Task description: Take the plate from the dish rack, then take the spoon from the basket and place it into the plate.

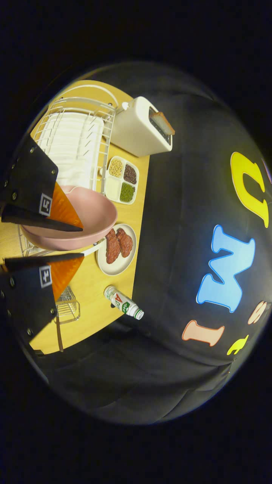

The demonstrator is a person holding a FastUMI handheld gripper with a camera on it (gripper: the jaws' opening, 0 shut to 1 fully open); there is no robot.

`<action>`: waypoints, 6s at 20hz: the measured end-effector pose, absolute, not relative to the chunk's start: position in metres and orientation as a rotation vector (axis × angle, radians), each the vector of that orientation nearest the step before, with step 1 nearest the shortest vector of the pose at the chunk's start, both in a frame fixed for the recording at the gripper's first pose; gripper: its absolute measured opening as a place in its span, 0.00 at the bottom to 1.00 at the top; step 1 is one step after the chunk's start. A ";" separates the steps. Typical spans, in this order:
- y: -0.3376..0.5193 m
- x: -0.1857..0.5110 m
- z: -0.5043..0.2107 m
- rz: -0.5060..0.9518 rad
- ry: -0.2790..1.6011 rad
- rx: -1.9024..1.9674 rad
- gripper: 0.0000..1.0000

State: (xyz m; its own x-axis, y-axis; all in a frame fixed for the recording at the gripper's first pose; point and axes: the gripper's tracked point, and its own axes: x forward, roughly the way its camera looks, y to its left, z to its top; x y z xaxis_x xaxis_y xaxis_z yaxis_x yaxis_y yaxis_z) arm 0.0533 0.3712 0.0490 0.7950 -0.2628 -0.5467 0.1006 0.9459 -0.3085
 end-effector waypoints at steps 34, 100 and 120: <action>0.301 -0.018 0.203 -0.246 0.435 -0.181 0.08; 0.110 -0.110 0.110 0.159 0.032 0.084 0.31; 0.119 -0.008 0.014 0.232 0.069 0.063 0.55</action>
